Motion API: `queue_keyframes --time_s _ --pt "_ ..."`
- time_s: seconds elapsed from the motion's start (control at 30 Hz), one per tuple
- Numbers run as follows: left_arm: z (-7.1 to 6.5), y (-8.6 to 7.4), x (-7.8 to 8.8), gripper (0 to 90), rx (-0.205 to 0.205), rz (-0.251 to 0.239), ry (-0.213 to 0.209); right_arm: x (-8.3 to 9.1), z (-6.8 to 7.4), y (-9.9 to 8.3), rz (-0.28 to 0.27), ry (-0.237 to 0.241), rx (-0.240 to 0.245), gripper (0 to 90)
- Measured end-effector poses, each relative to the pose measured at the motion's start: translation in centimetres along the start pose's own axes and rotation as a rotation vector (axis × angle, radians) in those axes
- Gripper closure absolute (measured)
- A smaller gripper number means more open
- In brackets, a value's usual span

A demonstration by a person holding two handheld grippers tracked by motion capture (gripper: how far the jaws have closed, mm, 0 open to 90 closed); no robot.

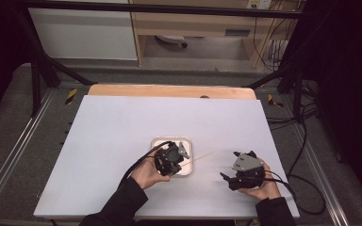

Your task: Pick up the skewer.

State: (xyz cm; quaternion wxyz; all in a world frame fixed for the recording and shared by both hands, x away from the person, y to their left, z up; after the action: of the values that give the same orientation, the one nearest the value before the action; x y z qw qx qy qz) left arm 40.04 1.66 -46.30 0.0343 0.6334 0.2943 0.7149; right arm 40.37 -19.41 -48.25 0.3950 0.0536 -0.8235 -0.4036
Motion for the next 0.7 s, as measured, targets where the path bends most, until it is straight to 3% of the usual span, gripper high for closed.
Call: queue_keyframes --time_s 0.17,0.33,0.5,0.7 --pt "0.9 -1.5 0.9 88.8 0.054 -0.069 0.040 -0.5 0.3 -1.1 0.066 0.033 -0.126 6.1" --pt "1.6 -3.3 1.8 88.8 0.130 -0.155 0.072 -0.7 0.5 -1.1 0.065 0.063 -0.223 3.7" --pt "2.3 -5.2 2.9 88.8 0.203 -0.230 0.101 -0.8 0.5 -0.7 0.051 0.071 -0.298 2.3" --pt "2.7 -7.3 4.0 88.8 0.257 -0.303 0.136 -0.9 0.5 0.0 0.050 0.080 -0.341 0.8"
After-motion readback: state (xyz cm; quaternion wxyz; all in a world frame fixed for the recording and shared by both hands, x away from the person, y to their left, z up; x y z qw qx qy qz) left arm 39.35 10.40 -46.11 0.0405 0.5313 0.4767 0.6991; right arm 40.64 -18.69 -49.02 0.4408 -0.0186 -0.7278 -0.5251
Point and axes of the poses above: each handheld gripper's, and its own axes: x roughly backward along the jaws, y roughly out of its top, z roughly to its left, the point moved 9 cm from there along -x, roughly forward along the jaws, and after that the axes turned 3 degrees about -y, right-handed, at the moved point
